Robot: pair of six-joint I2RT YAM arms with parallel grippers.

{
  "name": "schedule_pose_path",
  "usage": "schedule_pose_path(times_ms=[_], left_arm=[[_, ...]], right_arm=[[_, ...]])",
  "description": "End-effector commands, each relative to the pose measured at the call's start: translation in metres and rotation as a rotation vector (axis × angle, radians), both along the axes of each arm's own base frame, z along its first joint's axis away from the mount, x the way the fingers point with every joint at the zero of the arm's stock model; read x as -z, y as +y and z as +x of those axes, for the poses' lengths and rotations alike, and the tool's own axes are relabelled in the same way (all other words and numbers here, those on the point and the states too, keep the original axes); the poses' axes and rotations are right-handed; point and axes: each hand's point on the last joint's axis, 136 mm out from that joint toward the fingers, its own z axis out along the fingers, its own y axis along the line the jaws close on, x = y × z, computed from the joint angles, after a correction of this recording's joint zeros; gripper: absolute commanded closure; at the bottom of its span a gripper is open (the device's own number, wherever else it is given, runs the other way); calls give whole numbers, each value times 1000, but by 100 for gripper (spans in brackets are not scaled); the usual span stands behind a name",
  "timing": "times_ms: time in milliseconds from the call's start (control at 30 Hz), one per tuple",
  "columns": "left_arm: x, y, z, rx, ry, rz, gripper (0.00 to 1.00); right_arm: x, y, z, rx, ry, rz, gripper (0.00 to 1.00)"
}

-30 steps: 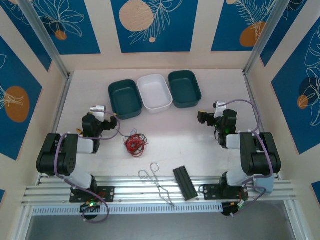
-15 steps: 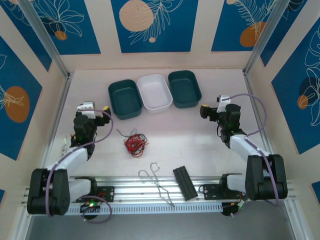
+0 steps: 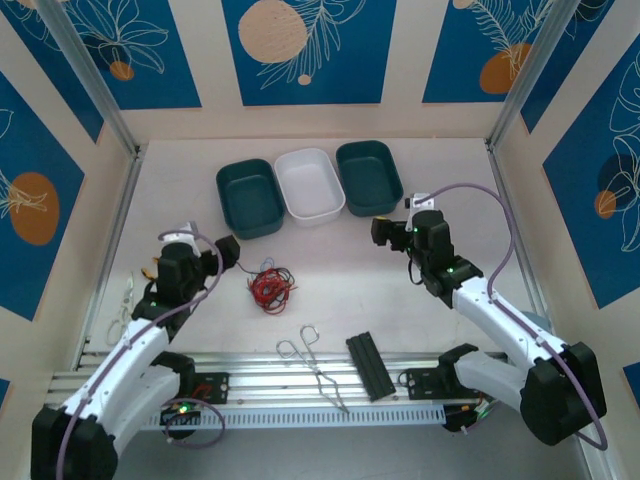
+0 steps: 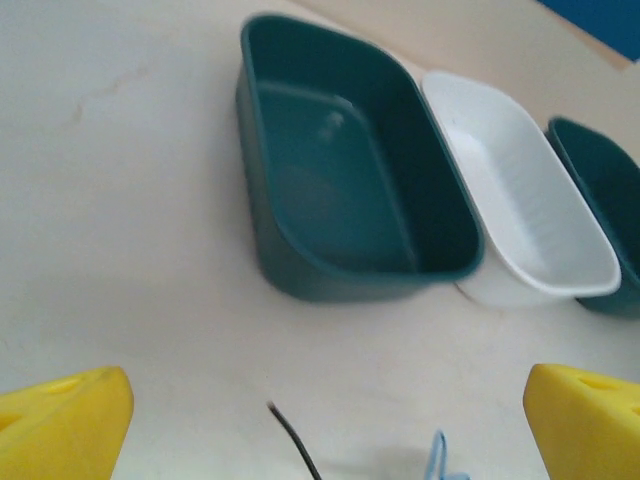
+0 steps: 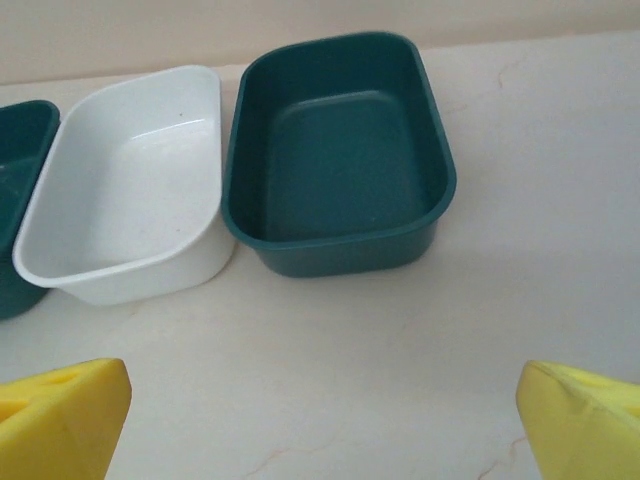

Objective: Untangle the cables

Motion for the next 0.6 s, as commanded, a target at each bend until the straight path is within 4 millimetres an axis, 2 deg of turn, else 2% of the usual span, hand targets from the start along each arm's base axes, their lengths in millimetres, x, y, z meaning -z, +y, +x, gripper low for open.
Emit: schedule_pose_path(times_ms=[0,167,367,433,567], left_arm=[[16,-4,-25,-26,130,-13,0],[45,-43,-42,82,241,-118,0],[70,-87,-48,253,324,-114,0],[76,-99,-47,301,338,-121,4],[85,-120,-39,388,347,-132,20]], right_arm=[[14,3,-13,71,130,55,1],[30,33,-22,36,243,85,1],[40,63,-27,0,376,149,1],[40,70,-28,-12,407,166,1],[41,77,-27,-14,457,180,4]])
